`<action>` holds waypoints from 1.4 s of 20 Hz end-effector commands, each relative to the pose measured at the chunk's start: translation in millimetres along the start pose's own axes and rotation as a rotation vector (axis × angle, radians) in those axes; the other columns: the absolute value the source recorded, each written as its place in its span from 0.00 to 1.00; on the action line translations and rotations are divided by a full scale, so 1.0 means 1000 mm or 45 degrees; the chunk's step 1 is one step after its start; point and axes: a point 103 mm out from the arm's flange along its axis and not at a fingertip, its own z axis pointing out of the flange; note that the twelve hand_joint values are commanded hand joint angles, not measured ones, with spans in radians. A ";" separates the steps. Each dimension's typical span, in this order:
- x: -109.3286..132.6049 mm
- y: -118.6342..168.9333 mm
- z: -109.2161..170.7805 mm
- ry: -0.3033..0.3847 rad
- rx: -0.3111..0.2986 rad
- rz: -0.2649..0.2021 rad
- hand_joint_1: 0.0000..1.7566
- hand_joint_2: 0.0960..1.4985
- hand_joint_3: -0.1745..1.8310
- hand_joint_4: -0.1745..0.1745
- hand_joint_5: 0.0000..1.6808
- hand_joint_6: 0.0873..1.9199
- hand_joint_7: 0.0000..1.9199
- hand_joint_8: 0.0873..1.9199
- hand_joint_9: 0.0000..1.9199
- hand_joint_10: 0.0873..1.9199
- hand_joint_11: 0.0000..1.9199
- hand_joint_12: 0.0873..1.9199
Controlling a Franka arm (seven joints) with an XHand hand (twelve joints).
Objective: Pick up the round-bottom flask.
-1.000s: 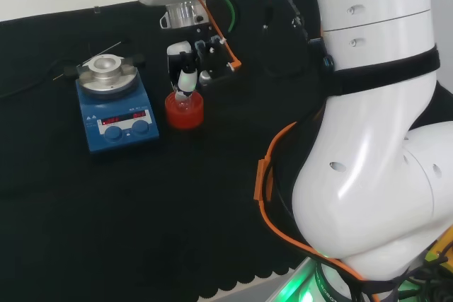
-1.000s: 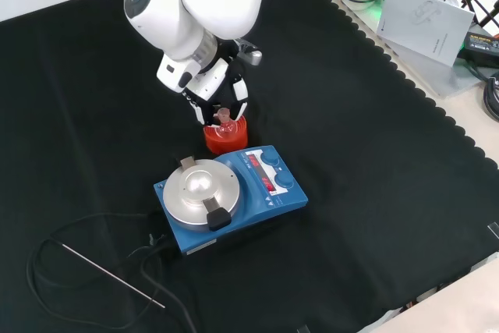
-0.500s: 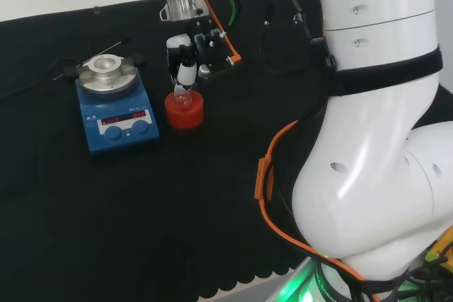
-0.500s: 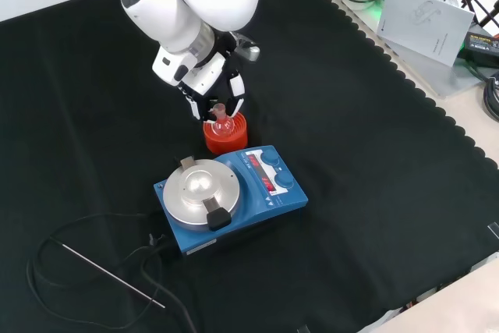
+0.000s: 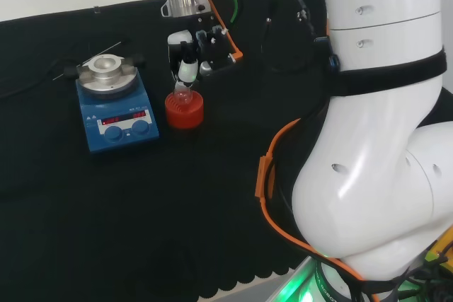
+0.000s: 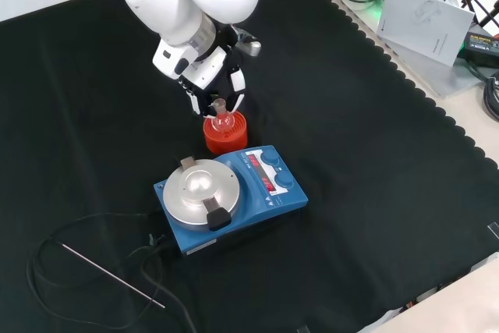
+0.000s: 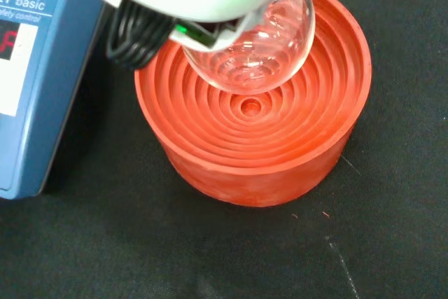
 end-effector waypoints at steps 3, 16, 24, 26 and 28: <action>0.009 -0.029 -0.034 -0.016 -0.044 0.011 0.69 0.32 0.51 0.00 0.77 0.34 0.77 0.28 0.84 0.18 0.80 0.47; 0.017 -0.052 -0.063 -0.015 -0.094 -0.008 0.69 0.31 0.53 0.00 0.78 0.34 0.78 0.27 0.85 0.17 0.81 0.46; 0.010 -0.064 -0.074 -0.037 -0.112 -0.019 0.69 0.30 0.53 0.00 0.78 0.34 0.79 0.26 0.85 0.17 0.81 0.46; 0.008 -0.067 -0.075 -0.032 -0.116 -0.015 0.69 0.30 0.53 0.00 0.78 0.34 0.79 0.26 0.85 0.17 0.81 0.46; 0.007 -0.068 -0.075 -0.030 -0.113 -0.010 0.69 0.30 0.53 0.00 0.78 0.34 0.79 0.26 0.85 0.17 0.81 0.46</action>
